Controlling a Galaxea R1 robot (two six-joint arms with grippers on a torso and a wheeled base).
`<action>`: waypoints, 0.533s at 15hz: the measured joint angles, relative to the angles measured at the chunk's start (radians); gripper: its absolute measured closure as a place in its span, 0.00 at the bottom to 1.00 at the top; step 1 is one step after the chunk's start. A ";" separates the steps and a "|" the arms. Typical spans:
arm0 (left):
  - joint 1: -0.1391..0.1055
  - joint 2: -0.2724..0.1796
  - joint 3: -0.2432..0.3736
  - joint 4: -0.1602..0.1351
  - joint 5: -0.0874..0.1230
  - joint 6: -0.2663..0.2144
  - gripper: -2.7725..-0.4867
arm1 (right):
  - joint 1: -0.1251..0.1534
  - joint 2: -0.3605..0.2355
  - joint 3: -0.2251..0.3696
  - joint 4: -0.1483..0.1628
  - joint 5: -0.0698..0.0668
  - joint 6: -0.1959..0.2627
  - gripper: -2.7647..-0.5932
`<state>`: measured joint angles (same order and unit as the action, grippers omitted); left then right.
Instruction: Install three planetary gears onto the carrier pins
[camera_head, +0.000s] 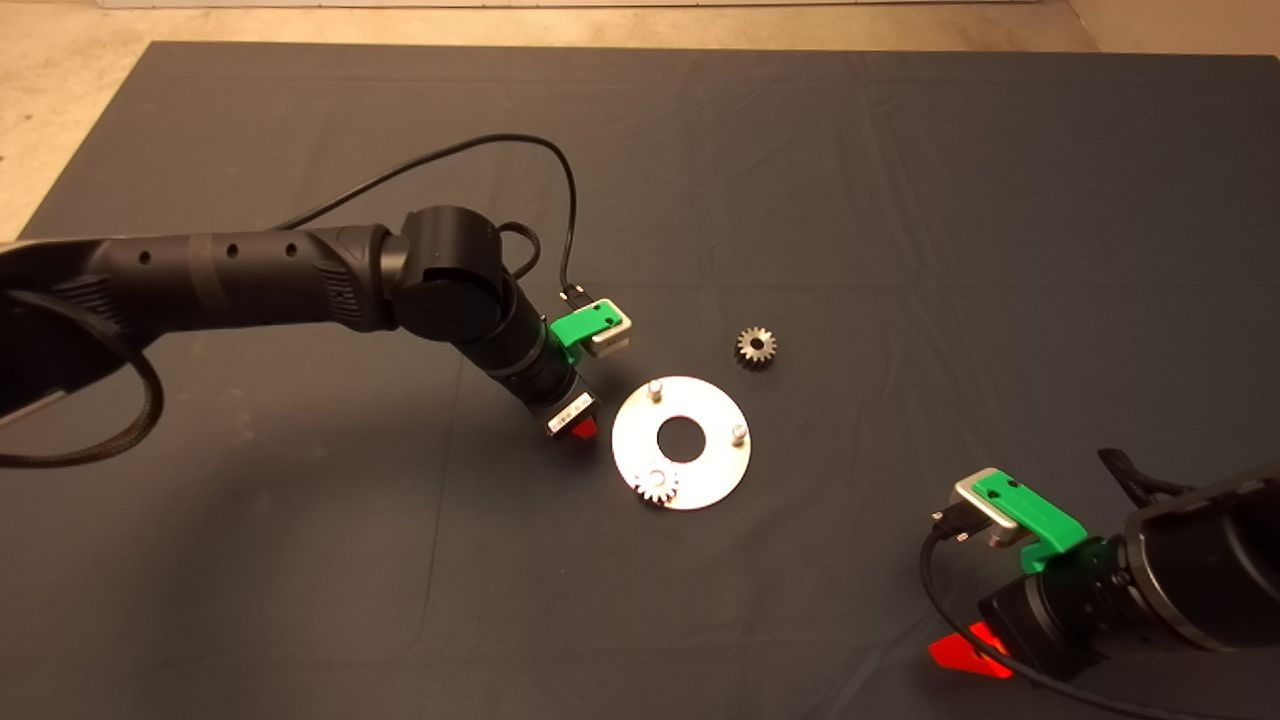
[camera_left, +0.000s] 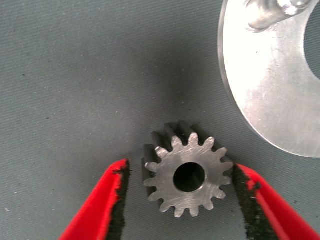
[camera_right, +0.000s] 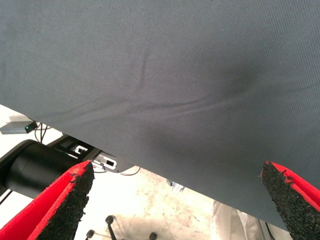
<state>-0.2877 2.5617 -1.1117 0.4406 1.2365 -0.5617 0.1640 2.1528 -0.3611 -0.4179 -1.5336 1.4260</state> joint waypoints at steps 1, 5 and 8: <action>0.000 -0.002 0.000 0.000 0.000 0.000 0.67 | 0.000 0.000 0.000 0.000 0.000 0.000 0.12; 0.000 -0.008 0.000 -0.001 -0.013 0.001 0.73 | 0.000 0.000 0.000 0.000 0.000 0.000 0.12; 0.000 -0.009 0.000 -0.001 -0.016 0.001 0.76 | 0.000 0.000 0.000 0.000 0.000 0.000 0.12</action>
<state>-0.2877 2.5530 -1.1113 0.4396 1.2204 -0.5604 0.1640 2.1529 -0.3611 -0.4179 -1.5332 1.4260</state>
